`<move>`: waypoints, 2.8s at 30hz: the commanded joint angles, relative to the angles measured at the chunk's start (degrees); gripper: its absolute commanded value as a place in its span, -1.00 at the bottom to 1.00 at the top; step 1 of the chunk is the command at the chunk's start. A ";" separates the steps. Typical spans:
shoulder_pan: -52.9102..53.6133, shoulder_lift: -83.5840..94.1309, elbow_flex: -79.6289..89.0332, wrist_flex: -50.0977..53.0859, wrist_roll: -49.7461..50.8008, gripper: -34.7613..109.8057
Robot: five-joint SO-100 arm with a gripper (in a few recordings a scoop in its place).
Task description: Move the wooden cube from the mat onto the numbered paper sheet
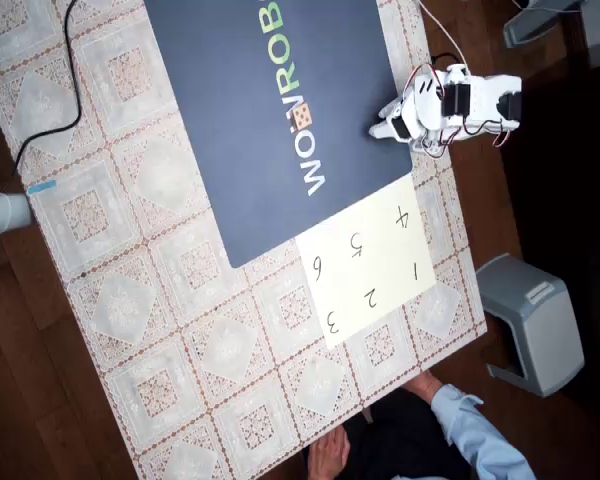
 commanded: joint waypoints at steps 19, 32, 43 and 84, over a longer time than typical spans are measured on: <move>8.35 -36.83 -24.43 -37.18 28.56 0.04; 7.29 -56.07 -35.60 -31.29 45.26 -0.04; -0.62 -66.80 -43.51 -30.67 48.25 -0.06; -18.90 -60.03 -45.62 -21.80 40.87 -0.52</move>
